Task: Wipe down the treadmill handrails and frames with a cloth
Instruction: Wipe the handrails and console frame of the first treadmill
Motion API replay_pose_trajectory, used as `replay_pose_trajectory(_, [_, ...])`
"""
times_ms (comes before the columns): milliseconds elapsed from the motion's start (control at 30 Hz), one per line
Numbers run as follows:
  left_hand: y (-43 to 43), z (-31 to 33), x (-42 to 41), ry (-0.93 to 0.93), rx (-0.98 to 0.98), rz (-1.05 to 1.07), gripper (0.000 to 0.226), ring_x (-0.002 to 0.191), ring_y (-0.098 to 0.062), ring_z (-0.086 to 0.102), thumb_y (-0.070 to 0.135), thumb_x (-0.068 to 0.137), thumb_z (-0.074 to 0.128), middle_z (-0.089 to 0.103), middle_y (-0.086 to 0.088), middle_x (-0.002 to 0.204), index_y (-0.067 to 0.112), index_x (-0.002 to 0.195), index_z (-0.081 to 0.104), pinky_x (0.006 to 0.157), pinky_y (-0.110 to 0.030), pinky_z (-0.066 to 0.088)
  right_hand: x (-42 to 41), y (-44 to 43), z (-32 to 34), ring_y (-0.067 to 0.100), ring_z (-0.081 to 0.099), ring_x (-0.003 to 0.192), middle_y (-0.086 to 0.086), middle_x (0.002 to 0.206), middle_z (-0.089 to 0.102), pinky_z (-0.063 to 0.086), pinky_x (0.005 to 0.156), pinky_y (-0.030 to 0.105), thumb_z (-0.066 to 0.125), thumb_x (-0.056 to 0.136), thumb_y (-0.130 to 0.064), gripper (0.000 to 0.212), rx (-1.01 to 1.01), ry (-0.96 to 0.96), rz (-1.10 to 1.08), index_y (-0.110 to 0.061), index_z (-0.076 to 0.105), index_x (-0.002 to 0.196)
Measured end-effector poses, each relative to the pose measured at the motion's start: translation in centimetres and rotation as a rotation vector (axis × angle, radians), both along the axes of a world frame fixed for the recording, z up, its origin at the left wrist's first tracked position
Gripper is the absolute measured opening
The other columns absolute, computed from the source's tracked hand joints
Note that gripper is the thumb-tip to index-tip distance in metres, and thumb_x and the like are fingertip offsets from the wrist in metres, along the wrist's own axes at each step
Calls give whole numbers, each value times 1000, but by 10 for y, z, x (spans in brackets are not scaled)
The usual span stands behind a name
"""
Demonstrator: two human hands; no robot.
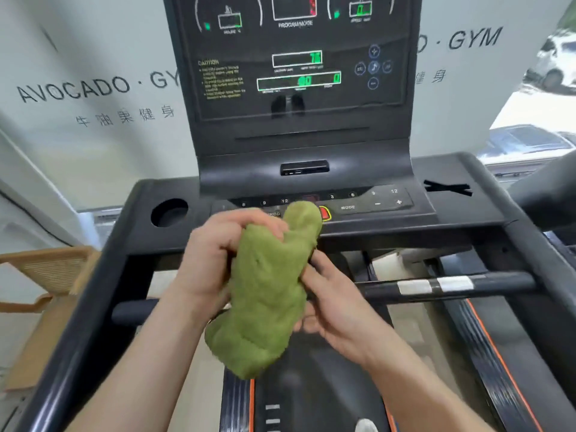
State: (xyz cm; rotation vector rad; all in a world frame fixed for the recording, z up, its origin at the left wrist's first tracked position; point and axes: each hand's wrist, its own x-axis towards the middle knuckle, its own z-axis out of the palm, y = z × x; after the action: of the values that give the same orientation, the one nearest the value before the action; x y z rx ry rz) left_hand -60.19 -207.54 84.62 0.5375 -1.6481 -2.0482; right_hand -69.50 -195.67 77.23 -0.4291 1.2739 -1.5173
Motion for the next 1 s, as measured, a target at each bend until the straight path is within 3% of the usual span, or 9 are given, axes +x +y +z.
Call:
replay_pose_trajectory(200, [-34,-76,18,-285,-249,304,33,50,-14,48,-11,56,46,60,3,57,17,52,63,44,-18,37,1,-31,-45,15,66,89,-9,91,73,52,82,36,61,87,-19,19,270,875,-244,-31,70,99])
replay_pose_trajectory(367, [-42,-93,4,-323,-1193,276,29,86,-18,55,-5,59,57,60,0,90,17,72,70,77,-31,43,-24,-31,-39,30,64,92,-1,91,72,51,76,40,52,89,-41,19,499,1116,-253,-27,64,96])
replay_pose_trajectory(433, [-36,-100,6,-404,-1325,202,24,94,-27,54,6,69,64,57,-5,101,18,88,73,80,-42,47,-28,-29,-44,33,64,93,4,93,72,51,75,43,50,89,-48,30,618,1211,-200,-24,64,99])
replay_pose_trajectory(500, [-18,-107,10,-526,-1205,-4,28,103,-21,51,33,82,60,53,4,110,26,108,68,85,-42,48,-28,-29,-51,31,64,89,2,88,71,51,74,42,47,93,-48,32,611,1214,-168,-23,67,91])
replay_pose_trajectory(567, [-4,-117,12,-760,-1248,-227,68,124,-17,39,66,78,56,43,10,133,32,135,47,104,-36,38,-30,-33,-51,22,62,80,-5,75,67,49,72,38,44,97,-42,34,513,1171,-128,-24,63,76])
replay_pose_trajectory(633, [-2,-123,5,-892,-1351,-221,91,137,-19,27,76,73,55,30,7,150,29,147,28,114,-40,24,-33,-35,-46,14,61,77,-8,77,65,51,68,33,47,99,-33,26,349,873,-185,-27,63,80])
replay_pose_trajectory(733, [-2,-119,-8,-908,-1470,-91,70,125,-28,41,59,79,65,45,-5,137,22,136,48,102,-43,39,-43,-26,-45,12,63,70,6,90,62,55,57,28,48,101,-19,17,208,347,-193,-18,62,111])
replay_pose_trajectory(833, [7,-139,-8,-605,-1532,36,31,79,-28,55,20,78,75,61,-7,94,11,106,68,63,-38,46,-59,-11,-52,14,60,72,18,97,62,51,54,22,51,99,-9,25,273,438,-101,-17,64,118])
replay_pose_trajectory(1000, [-14,-109,-5,-368,-1310,268,37,89,-25,62,19,90,49,72,-8,105,4,117,69,82,-32,45,-70,-18,-39,10,54,66,2,79,66,41,51,17,61,92,-7,14,69,140,-250,-14,72,96])
